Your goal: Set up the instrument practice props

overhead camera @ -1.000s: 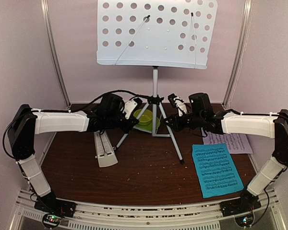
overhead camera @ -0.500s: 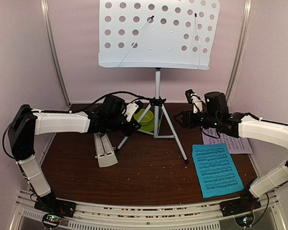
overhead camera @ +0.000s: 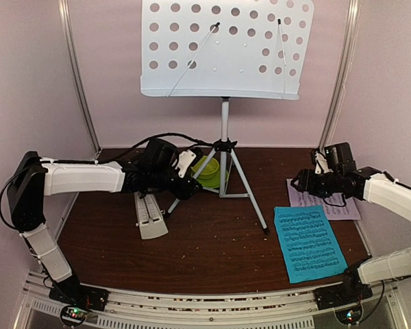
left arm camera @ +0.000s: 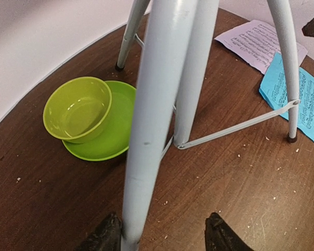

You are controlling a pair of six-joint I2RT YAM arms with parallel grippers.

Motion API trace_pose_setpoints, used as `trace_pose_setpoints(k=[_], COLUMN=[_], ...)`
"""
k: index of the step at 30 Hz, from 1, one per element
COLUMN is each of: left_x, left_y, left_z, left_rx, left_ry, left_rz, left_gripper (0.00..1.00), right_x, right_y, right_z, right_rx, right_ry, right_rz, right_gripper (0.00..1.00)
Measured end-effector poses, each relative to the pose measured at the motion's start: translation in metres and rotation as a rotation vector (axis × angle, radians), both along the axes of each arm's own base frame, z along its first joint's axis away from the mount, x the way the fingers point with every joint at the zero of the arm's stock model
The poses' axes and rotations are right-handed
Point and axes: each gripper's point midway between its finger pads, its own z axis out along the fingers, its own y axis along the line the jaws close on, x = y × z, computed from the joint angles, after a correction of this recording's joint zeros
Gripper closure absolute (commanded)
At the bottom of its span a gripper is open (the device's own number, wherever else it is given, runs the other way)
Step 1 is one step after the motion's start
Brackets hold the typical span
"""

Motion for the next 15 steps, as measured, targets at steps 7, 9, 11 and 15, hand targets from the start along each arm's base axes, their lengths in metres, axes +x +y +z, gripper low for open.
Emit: trace_pose_setpoints(k=[7,9,11,15], left_x=[-0.014,-0.02,-0.026,-0.045], left_y=[-0.002,-0.006,-0.012,-0.024], left_z=[0.018,0.02,0.019,0.017], left_rx=[-0.018,-0.026,-0.024,-0.007], left_ry=[-0.016,-0.016,-0.018,-0.015], left_rz=[-0.044,-0.08,-0.12,-0.205], left_gripper=[0.44,0.44,0.45,0.45], right_x=[-0.035,-0.046,-0.055,-0.065], right_y=[-0.062,-0.08,-0.092,-0.109], right_z=[-0.047,-0.069,-0.088,-0.11], right_rx=[0.063,0.079,0.088,0.109], right_ry=[0.203,0.289,0.375,0.477], right_rz=[-0.145,-0.198,-0.226,-0.277], right_gripper=[0.35,0.35,0.35,0.32])
